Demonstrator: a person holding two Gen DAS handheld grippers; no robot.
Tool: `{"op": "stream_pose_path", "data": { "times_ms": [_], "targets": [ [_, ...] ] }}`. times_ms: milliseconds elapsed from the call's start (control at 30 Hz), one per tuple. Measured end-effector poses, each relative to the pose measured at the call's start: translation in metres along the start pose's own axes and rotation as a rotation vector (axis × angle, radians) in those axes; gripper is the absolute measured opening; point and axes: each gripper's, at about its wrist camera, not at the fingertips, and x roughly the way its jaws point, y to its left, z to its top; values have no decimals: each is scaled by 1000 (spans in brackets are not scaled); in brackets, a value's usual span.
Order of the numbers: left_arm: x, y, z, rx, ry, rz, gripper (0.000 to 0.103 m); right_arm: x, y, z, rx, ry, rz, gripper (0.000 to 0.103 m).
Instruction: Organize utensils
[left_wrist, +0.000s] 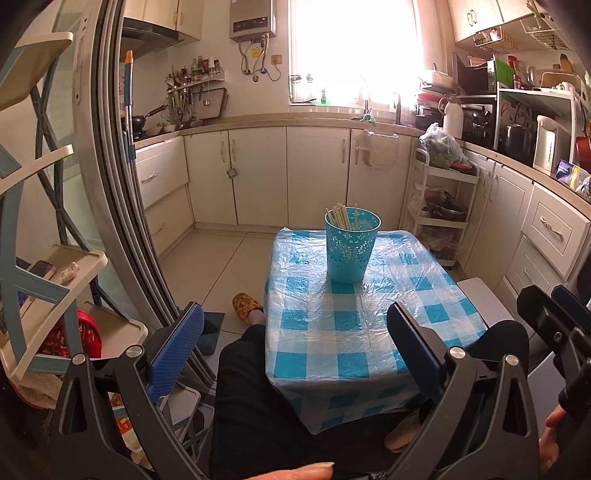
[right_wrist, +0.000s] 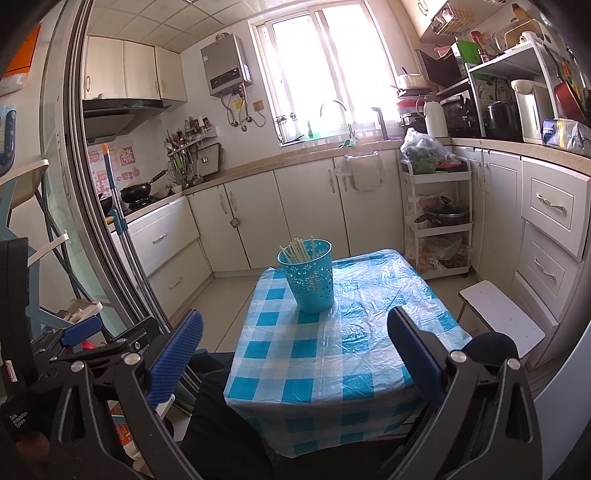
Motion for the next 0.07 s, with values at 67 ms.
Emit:
{"op": "stream_pose_path", "data": {
  "times_ms": [67],
  "targets": [
    [1, 1, 0, -3, 10, -6, 95, 0, 0, 0, 0, -1, 0, 96]
  ]
}}
